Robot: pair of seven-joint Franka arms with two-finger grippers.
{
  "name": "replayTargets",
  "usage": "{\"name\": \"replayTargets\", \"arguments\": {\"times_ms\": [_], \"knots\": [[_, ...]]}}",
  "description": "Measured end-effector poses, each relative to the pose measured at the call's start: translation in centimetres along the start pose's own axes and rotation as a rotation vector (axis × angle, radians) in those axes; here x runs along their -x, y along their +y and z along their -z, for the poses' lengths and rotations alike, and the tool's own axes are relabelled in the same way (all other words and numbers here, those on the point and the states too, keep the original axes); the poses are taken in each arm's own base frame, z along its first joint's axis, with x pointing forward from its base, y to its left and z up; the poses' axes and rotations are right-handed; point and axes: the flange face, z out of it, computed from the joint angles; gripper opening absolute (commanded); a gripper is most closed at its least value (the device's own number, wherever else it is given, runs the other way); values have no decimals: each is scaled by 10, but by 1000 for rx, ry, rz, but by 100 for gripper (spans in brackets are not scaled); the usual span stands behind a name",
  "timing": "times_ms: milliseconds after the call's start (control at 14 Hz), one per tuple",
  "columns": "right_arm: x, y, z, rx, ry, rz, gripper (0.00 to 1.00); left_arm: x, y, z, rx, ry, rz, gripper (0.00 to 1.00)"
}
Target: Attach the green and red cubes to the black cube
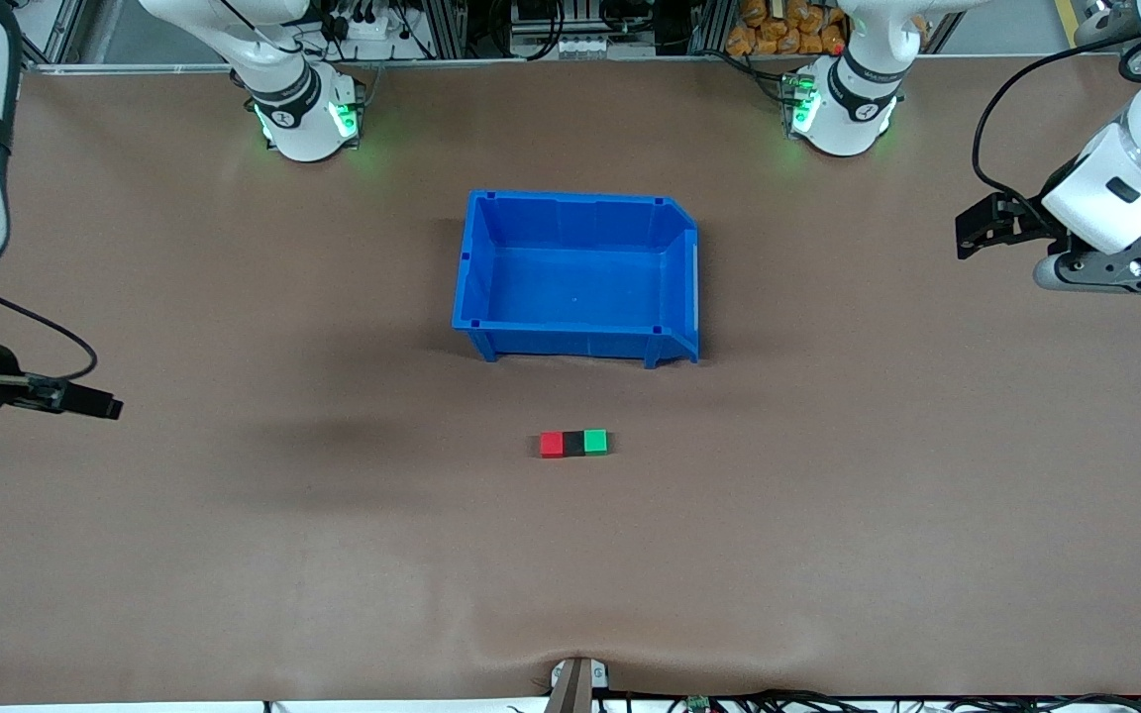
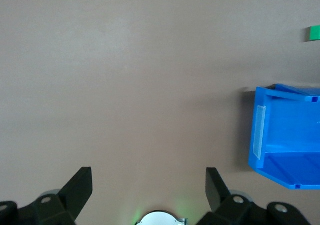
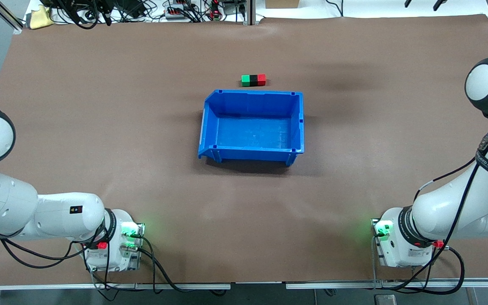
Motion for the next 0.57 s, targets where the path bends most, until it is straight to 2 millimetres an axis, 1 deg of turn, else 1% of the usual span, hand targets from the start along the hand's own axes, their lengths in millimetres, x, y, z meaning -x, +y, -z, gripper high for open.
{"name": "replayTargets", "arguments": {"times_ms": [143, 287, 573], "knots": [[5, 8, 7, -2, -2, 3, 100, 2, 0, 4, 3, 9, 1, 100], [10, 9, 15, -3, 3, 4, 100, 5, -2, 6, 2, 11, 6, 100], [30, 9, 29, -7, 0, 9, 100, 7, -11, 7, 2, 17, 24, 100]]}}
